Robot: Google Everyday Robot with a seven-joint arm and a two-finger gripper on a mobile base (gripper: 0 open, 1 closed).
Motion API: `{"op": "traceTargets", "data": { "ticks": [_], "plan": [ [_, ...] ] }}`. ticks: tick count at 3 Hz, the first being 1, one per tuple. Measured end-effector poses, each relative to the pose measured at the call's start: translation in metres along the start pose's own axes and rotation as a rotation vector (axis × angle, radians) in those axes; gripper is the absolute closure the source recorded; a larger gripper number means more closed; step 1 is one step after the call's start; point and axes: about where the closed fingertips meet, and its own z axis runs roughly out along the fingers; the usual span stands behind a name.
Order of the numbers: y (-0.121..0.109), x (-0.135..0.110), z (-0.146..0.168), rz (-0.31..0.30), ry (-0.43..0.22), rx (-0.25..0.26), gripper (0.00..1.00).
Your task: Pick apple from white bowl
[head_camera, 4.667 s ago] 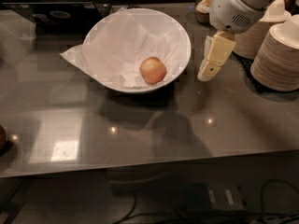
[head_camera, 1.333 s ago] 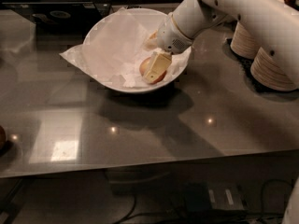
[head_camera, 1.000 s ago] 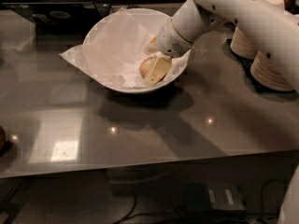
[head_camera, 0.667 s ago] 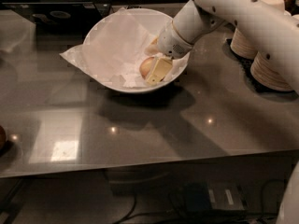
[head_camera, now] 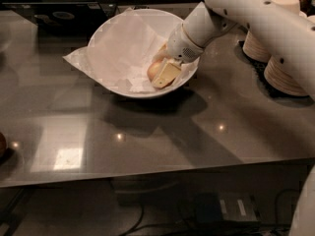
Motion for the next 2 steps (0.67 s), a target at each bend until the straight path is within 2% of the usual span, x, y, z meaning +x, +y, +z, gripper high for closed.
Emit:
{"op": "traceTargets", "data": {
  "ticks": [1,2],
  "plan": [
    [-0.0006,0.0013,0.0003,0.001,0.003,0.002,0.95],
    [-0.001,0.0014,-0.0001,-0.001,0.0,0.004,1.0]
  ]
}}
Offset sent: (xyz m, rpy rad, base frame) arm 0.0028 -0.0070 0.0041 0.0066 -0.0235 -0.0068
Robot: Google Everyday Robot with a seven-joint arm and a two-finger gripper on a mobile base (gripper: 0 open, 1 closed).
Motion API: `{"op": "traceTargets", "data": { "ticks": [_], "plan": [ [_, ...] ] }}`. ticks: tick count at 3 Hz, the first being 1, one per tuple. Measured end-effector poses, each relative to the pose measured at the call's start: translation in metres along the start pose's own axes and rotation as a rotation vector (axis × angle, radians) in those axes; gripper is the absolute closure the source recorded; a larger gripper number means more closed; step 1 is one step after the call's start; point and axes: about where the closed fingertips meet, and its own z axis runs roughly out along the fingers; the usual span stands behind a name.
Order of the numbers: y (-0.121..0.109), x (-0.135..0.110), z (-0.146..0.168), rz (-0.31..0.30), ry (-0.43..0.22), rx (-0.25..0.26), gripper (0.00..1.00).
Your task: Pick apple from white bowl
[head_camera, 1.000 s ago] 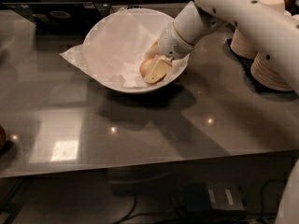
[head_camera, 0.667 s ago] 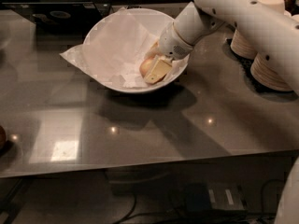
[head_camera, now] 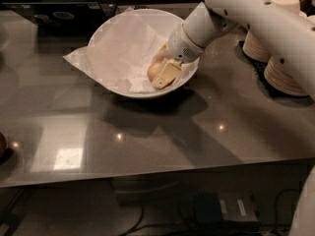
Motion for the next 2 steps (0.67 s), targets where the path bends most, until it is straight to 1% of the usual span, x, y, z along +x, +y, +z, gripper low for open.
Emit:
{"op": "traceTargets", "data": {
  "ticks": [1,2],
  "plan": [
    [-0.003,-0.008,-0.016,0.001,-0.078,0.024,1.0],
    [-0.008,-0.022,-0.052,-0.024,-0.241,0.073,1.0]
  ]
}}
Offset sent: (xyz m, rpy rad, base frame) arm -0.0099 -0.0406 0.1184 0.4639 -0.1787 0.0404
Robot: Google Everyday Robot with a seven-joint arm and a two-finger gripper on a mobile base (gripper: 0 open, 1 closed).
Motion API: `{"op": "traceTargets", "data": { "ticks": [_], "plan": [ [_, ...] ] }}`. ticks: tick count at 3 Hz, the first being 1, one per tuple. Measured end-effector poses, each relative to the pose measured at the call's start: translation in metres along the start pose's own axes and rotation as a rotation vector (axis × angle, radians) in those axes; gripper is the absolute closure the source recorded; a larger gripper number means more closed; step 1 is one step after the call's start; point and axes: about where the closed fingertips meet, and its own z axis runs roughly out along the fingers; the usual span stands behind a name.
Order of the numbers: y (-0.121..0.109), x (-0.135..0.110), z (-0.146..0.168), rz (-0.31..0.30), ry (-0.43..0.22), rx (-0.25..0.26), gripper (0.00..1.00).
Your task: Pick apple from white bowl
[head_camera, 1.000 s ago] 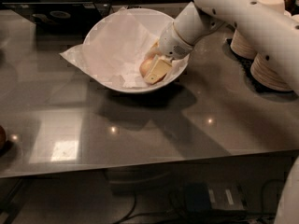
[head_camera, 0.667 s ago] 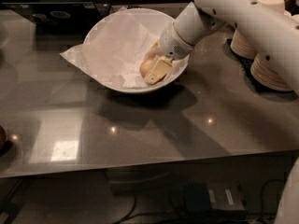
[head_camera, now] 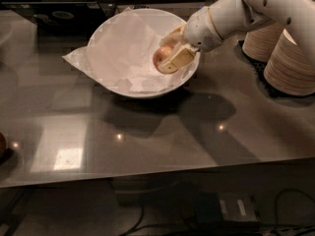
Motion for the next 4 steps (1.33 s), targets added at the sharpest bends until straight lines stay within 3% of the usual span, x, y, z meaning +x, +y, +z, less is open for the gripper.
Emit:
{"op": "traceTargets", "data": {
  "ticks": [1,2,3,4],
  "plan": [
    [-0.006,-0.016,-0.03,0.001,-0.209,0.006,1.0],
    [-0.002,-0.041,-0.053,-0.007,-0.413,-0.043,1.0],
    [0.005,-0.066,-0.076,-0.046,-0.555,-0.085,1.0],
    [0.006,-0.07,-0.077,-0.048,-0.565,-0.088,1.0]
  ]
}}
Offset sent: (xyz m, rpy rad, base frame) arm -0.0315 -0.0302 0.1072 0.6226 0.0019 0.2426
